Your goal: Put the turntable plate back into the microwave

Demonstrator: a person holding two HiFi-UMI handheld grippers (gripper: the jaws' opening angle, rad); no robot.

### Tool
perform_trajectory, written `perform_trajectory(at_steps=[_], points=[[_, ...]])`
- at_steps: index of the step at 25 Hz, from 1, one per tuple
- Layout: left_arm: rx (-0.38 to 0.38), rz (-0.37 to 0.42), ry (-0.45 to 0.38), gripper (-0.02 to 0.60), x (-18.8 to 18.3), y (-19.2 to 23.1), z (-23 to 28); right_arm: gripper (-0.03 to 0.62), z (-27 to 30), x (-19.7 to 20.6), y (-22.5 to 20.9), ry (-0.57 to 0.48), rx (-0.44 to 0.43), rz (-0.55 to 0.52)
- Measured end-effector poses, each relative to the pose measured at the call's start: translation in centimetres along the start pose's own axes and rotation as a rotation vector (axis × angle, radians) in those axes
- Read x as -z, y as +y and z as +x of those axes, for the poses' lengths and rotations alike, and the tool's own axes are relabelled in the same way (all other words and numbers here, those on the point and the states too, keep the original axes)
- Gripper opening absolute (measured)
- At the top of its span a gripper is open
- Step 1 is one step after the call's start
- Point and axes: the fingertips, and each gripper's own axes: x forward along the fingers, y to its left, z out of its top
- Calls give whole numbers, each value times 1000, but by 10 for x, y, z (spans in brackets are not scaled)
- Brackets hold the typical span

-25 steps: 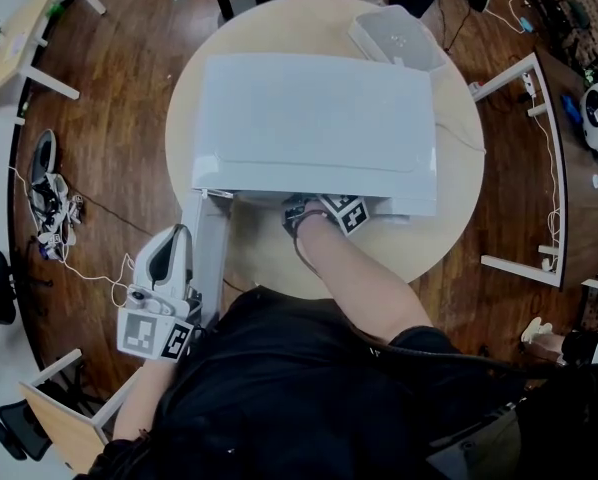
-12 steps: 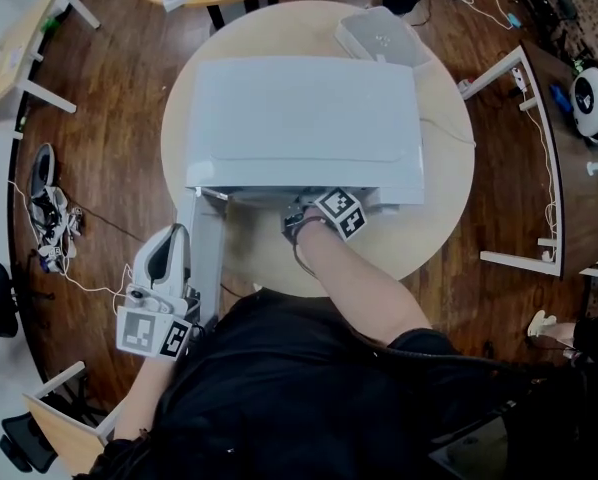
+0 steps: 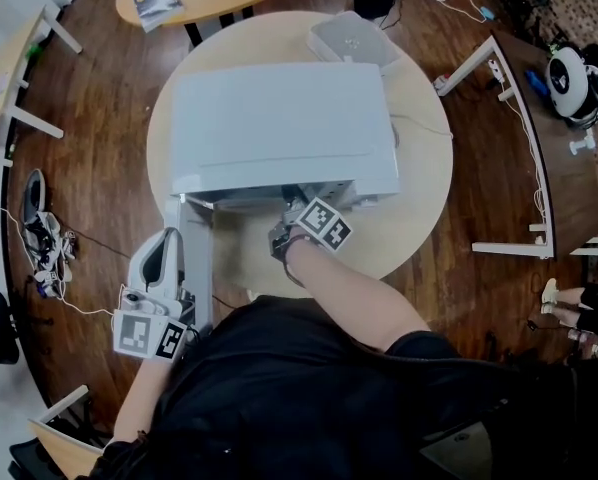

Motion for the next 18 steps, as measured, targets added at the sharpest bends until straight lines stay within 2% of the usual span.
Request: perform_trajectory(at_steps=[5, 9, 13, 15, 16, 18], points=[[41, -15, -11, 5, 3, -8, 11, 135, -20, 3, 23, 39, -54, -71], [77, -33, -23, 5, 6, -17, 24, 132, -42, 5, 39, 98, -87, -203], [113, -45, -29, 5, 6, -29, 33, 68, -72, 1, 43, 129, -108, -343], [122, -51, -33, 5, 5, -33, 35, 34, -85, -5, 55, 137, -139, -439], [123, -56, -35, 5, 5, -34, 36, 10, -91, -9, 62, 143, -158, -512], [132, -66, -35, 5, 6, -39, 40, 3, -104, -16, 75, 147, -200, -683]])
